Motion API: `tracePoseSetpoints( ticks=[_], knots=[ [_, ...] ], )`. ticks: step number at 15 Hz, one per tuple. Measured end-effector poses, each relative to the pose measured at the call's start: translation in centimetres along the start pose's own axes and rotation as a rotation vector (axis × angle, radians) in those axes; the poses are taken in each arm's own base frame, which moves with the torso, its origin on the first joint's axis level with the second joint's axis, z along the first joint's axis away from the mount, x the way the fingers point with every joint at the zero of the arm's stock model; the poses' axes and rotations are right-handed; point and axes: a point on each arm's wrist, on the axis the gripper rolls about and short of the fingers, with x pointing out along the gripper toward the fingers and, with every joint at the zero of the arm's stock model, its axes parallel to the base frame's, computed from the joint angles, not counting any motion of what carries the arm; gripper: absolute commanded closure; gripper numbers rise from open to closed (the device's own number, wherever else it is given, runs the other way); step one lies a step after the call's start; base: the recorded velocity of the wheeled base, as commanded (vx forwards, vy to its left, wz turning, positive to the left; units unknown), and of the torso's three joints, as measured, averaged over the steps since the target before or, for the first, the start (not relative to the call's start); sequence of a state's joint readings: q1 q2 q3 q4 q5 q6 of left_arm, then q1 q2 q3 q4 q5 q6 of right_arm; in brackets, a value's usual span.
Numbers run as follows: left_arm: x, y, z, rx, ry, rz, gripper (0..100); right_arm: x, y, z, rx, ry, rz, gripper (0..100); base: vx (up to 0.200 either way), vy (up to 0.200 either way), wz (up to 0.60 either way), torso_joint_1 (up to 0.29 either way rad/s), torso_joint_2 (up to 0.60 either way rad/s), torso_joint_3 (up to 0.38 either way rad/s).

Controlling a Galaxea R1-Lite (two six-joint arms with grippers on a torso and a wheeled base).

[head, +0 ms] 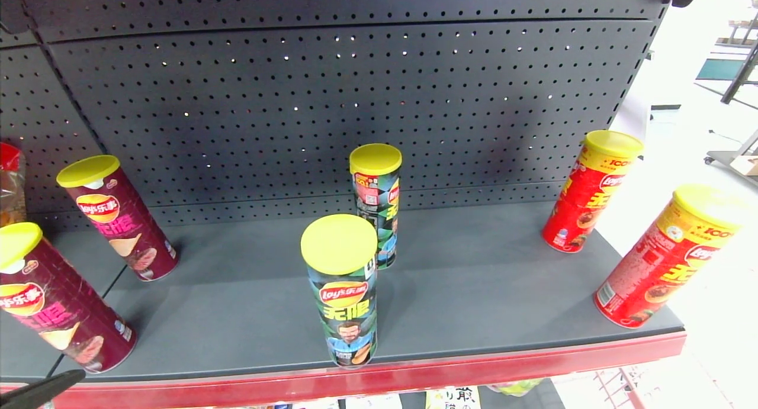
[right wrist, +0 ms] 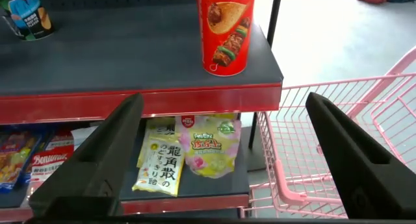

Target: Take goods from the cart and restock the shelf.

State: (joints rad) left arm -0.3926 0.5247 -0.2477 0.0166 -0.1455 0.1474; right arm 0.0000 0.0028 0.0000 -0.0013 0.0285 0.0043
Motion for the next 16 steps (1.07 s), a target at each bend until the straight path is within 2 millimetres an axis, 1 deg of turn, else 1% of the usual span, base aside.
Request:
tracePoseSetpoints(
  ticks=[4,8,10,12,16],
  knots=[
    [0.4,0.1,0.5,-0.003,0.02,-0.006,0,0.0,0.0,0.0,0.0,0.0,0.0,0,0.0,0.0,0.0,0.0,0.0,0.0],
    [1.8,0.5,1.4,-0.01,0.089,-0.018,0,0.0,0.0,0.0,0.0,-0.001,0.0,0,0.0,0.0,0.0,0.0,0.0,0.0],
    [3.0,0.7,1.9,-0.005,0.144,-0.027,0,0.0,0.0,0.0,0.0,-0.001,0.0,0,0.0,0.0,0.0,0.0,0.0,0.0],
    [4.3,1.1,2.9,-0.005,0.185,-0.03,0,0.0,0.0,0.0,0.0,-0.001,0.0,0,0.0,0.0,0.0,0.0,0.0,0.0],
    [8.1,2.0,5.4,-0.013,0.27,-0.028,0,0.0,0.0,0.0,0.0,-0.001,0.0,0,0.0,0.0,0.0,0.0,0.0,0.0]
  ],
)
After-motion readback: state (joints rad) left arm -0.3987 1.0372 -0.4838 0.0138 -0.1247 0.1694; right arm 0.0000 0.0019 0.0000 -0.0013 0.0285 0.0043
